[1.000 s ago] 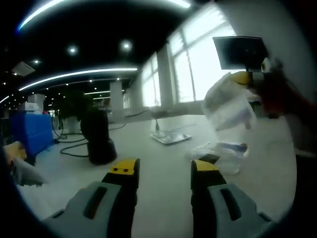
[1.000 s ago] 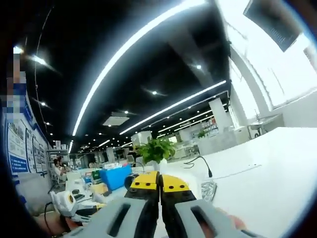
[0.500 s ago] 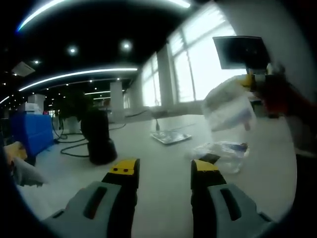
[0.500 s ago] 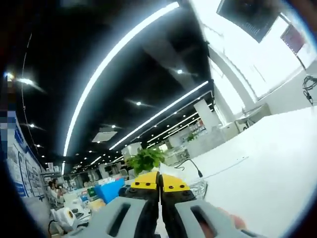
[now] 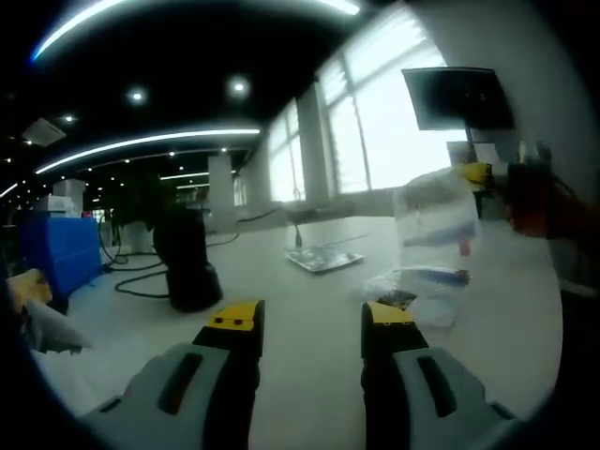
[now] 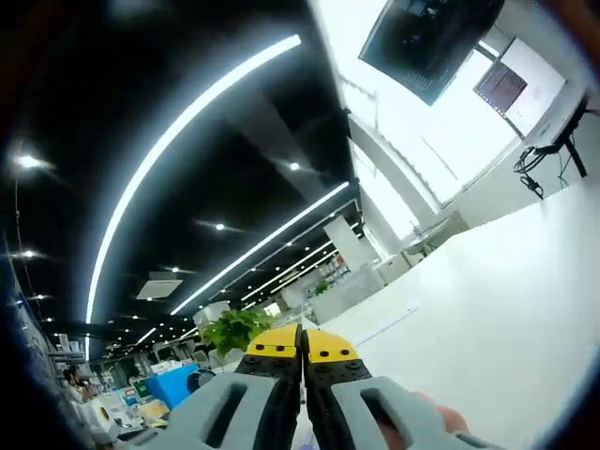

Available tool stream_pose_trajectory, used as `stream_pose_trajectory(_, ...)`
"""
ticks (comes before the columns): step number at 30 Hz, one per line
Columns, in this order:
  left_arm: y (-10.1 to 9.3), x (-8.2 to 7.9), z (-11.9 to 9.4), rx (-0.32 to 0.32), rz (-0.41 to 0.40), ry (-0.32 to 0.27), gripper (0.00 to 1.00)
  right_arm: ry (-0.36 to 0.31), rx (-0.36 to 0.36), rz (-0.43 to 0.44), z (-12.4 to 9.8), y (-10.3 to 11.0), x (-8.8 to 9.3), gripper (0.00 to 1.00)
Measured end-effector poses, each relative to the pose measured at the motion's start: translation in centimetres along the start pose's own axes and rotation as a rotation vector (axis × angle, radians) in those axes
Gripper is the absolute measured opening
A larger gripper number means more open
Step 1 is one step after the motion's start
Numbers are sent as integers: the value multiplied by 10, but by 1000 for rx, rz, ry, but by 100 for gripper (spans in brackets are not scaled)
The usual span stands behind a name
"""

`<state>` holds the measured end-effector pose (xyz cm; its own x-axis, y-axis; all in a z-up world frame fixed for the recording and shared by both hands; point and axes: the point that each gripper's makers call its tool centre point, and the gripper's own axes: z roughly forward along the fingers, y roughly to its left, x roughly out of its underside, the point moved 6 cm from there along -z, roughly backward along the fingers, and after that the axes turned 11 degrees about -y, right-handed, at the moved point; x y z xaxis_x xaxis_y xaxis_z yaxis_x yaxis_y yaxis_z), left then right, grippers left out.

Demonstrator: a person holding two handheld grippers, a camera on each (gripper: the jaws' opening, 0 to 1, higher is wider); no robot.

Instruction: Clip sheet goods on table flip sheet goods clip sheet goods scan sheet goods put sheet goods back to table

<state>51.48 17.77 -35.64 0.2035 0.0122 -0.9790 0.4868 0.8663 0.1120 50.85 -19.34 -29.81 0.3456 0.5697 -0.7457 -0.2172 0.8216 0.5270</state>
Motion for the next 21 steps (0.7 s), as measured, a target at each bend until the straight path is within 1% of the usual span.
stream_pose_trajectory(2,0,0,0,0,0,0,34,-40,52,-10,-4,-10,-4,0)
stream_pose_trajectory(4,0,0,0,1,1,2,34,-52,68,11,-7,-15,-4,0)
stream_pose_trajectory(5,0,0,0,1,2,3,34,-62,93,38,-8,-20,-4,0)
stream_pose_trajectory(8,1,1,0,2,3,5,34,-60,121,55,-11,-32,-1,0)
stream_pose_trajectory(9,1,0,0,2,3,4,34,-70,133,78,-11,-37,-2,0)
stream_pose_trajectory(10,1,0,0,0,3,4,34,-68,145,83,-13,-38,-1,0)
stream_pose_trajectory(11,1,0,0,-1,3,4,34,-72,168,106,-15,-39,0,0)
stream_pose_trajectory(16,1,0,0,0,4,4,34,-77,193,104,-16,-43,-2,0)
stream_pose_trajectory(18,1,0,0,0,4,4,34,-84,207,103,-17,-50,-4,0)
stream_pose_trajectory(21,1,0,0,-1,4,5,34,-88,246,134,-22,-53,-3,0)
